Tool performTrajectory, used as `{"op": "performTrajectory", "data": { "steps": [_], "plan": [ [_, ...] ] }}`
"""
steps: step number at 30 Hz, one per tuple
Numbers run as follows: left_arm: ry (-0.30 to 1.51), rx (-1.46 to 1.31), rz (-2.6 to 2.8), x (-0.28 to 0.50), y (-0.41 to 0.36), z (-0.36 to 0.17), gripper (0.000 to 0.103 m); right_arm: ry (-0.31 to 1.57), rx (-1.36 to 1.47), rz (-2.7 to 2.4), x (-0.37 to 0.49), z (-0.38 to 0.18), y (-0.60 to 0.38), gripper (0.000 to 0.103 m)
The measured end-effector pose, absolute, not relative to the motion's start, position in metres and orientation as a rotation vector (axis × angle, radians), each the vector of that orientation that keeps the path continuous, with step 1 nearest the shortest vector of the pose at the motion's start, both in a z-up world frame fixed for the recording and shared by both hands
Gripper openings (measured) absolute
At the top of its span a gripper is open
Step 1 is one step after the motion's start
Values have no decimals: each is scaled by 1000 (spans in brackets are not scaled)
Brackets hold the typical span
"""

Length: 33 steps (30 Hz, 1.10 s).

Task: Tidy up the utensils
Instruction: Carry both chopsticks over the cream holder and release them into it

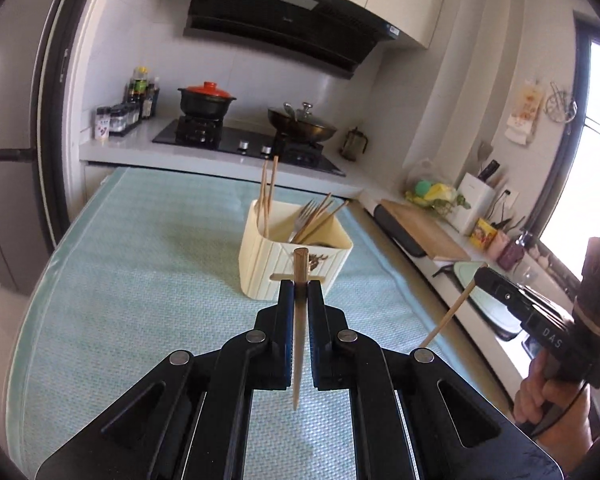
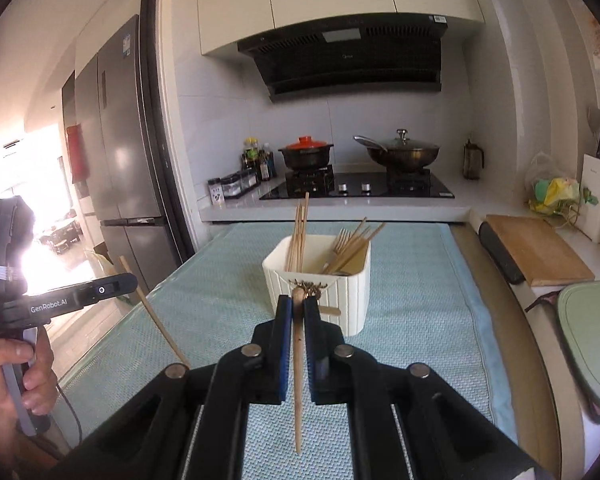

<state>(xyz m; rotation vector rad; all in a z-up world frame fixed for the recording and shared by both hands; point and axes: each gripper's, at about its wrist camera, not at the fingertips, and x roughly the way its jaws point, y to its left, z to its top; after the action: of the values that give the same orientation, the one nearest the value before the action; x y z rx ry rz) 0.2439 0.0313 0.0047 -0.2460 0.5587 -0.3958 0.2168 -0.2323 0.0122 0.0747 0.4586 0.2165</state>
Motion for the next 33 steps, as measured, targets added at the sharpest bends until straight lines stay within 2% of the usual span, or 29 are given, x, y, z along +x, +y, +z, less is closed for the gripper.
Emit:
{"op": "performTrajectory", "data": {
  "steps": [7,15,24,29,33],
  "plan": [
    [542,-239,-406,236,34,15,4,417,62,216,210,34,-230,6],
    [554,-236,-418,248,35,22,4,437,66,225,225,33,-236,6],
    [457,-198,-425,290,32,85,4,352,49,216,262,83,-246,6],
    [384,-150,-397,336,17,126,4,283,12,193,305,120,-247,6],
    [377,-147,-385,380,2,135,4,260,39,193,348,133,-248,6]
  ]
}}
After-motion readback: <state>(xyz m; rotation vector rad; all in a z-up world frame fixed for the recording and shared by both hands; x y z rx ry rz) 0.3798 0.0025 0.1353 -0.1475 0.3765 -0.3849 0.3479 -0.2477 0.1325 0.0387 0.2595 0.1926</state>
